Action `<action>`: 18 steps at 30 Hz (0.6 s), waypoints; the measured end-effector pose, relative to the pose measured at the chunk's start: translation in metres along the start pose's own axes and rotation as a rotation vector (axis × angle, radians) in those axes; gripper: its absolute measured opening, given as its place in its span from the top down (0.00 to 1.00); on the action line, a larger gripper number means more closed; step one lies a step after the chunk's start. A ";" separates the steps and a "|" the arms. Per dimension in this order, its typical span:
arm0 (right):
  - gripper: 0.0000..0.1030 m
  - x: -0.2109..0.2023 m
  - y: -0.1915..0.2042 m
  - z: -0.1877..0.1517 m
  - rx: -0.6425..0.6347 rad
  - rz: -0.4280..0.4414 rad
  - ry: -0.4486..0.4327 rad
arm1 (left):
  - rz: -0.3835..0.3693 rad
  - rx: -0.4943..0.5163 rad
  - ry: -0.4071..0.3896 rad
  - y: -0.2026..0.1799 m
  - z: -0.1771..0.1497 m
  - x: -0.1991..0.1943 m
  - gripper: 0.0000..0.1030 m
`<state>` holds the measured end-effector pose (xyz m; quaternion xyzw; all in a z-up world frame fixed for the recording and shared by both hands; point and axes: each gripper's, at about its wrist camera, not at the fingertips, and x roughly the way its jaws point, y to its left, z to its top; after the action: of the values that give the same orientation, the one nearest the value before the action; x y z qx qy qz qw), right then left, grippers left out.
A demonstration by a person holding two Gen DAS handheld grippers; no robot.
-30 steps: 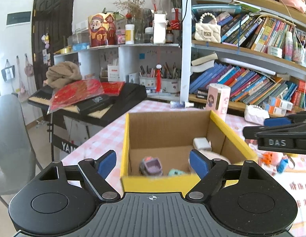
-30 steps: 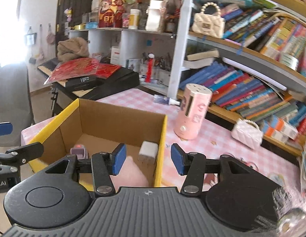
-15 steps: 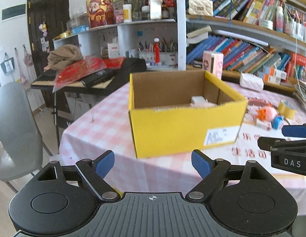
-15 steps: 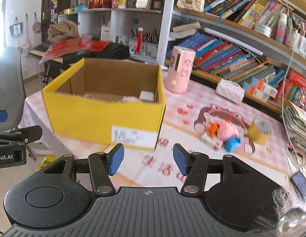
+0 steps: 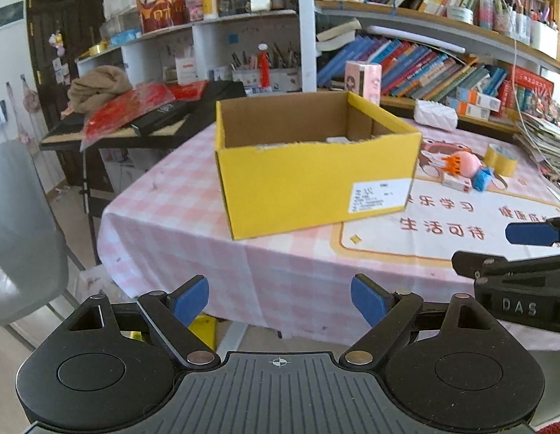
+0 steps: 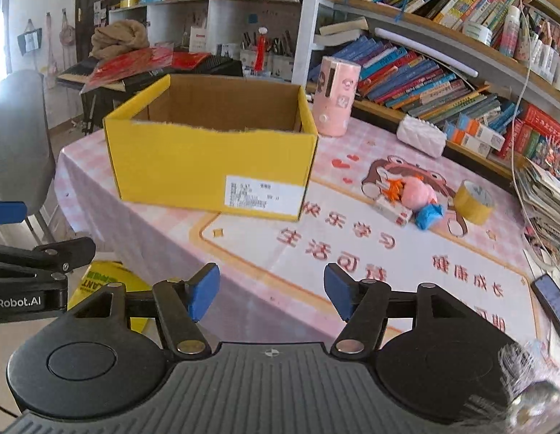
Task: Organize objects
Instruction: 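Withdraw both open tools up out of the yellow box, then move both open tools toward the card box and yellow tape roll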
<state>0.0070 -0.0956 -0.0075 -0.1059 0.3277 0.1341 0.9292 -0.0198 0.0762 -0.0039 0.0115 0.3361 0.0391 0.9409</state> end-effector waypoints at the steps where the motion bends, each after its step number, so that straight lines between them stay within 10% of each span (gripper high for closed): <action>1: 0.39 -0.001 0.000 -0.003 0.000 -0.007 0.009 | -0.007 0.004 0.004 -0.002 -0.001 0.000 0.14; 18: 0.32 -0.025 -0.039 -0.040 0.152 -0.175 0.066 | -0.152 0.126 0.006 -0.047 -0.003 0.002 0.11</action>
<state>-0.0224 -0.1483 -0.0180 -0.0678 0.3567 0.0236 0.9314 -0.0166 0.0298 -0.0097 0.0451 0.3406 -0.0533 0.9376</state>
